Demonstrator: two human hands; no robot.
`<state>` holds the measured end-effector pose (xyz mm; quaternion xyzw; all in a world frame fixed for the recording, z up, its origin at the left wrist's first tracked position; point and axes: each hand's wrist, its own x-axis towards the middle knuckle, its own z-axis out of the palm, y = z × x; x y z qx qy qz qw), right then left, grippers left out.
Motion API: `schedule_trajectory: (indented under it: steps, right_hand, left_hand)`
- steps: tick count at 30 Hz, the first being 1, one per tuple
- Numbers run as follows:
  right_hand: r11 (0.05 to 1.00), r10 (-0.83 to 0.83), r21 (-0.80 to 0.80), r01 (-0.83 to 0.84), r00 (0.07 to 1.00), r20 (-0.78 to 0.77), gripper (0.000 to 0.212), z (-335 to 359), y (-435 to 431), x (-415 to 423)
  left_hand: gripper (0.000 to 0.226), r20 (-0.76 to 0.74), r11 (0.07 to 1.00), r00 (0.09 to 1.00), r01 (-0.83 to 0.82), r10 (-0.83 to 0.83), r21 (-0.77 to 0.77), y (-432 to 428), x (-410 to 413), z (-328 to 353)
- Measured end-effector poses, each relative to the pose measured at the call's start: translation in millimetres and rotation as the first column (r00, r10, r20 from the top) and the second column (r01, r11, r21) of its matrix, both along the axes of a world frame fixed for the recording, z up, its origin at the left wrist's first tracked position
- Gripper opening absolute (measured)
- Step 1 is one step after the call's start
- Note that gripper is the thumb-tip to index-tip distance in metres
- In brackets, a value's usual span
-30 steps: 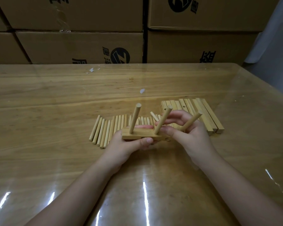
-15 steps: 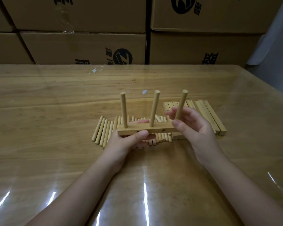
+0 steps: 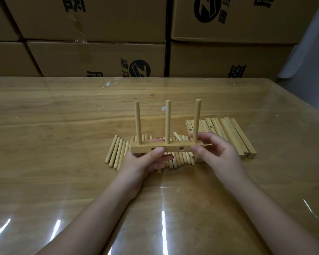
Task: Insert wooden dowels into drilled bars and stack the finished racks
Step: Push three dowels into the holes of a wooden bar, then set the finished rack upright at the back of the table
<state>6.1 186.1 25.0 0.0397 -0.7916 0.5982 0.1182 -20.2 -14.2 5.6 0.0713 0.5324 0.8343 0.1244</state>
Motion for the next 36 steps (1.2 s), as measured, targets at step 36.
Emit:
schedule_trajectory:
  steps: [36]
  right_hand:
    - [0.887,-0.254,0.440,0.144,0.946,0.203,0.035,33,25,-188]
  left_hand:
    - [0.024,0.005,0.942,0.990,0.138,-0.143,-0.305,9,1,-3]
